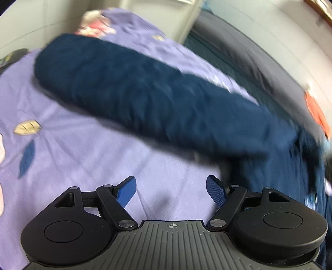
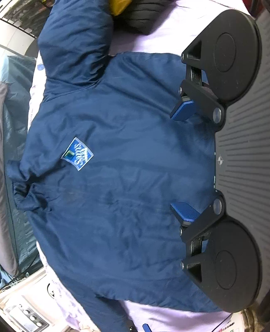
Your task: Fold large clothes
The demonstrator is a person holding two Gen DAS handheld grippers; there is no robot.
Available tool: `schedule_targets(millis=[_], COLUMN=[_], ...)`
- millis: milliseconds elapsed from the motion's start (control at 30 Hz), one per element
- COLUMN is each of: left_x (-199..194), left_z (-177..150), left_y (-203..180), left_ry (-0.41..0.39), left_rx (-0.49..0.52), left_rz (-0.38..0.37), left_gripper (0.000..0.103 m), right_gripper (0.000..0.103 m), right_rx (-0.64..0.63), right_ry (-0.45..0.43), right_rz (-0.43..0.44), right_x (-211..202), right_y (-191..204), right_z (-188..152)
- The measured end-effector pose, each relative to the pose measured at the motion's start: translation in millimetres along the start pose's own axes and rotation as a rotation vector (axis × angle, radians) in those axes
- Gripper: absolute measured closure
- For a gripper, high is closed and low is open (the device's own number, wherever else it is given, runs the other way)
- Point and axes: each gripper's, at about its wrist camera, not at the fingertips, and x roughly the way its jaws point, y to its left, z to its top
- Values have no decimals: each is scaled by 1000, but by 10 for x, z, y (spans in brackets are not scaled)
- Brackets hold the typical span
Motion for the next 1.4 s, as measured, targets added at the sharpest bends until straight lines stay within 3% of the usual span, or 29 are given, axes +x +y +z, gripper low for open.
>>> schedule_targets(millis=[133,267,467,700,933,1067,1100,1133,1167,1200,1267,1400], left_x=[2,-110,-158,-257,-95,-95,-115,-156,-215,-299,-492,-886], left_z=[-244,-474,-815,-1181,-1349,-1350,-1345,-1325,-1291,-1241,-1121,-974], left_y=[-179,-337,-412,-427,-532,-598,-621,-645,-665,-688,-734,-868], left_ry=[72,84,161,242,283,290,295,307,316,319,320,291], left_rx=[115,196,191,189,230,278,290,299,304,309,321,371], left_rz=[-18,-39,-44,-39,18,31,34,28,19,11,-34,-67], left_gripper=[0,0,0,0,0,0,0,4,21,32,42,45], right_gripper=[15,15,15,14,12,12,24,58,75,85,88,89], right_rx=[5,-19,-84,64,140,132,138,144,146,152,178,246], right_ry=[19,25,11,43,29,115,133,139,137,121,68,-9], right_rz=[-11,-36,-93,-80,-3,144,183,217,231,243,312,393], right_x=[47,57,78,84,18,184,228,246,223,153,-91,-701], right_y=[-141,-305,-620,-1285,-1593,-1582,-1568,-1549,-1523,-1525,-1609,-1874], right_z=[-165,-299,-452,-815,-890,-891,-915,-940,-951,-953,-899,-794])
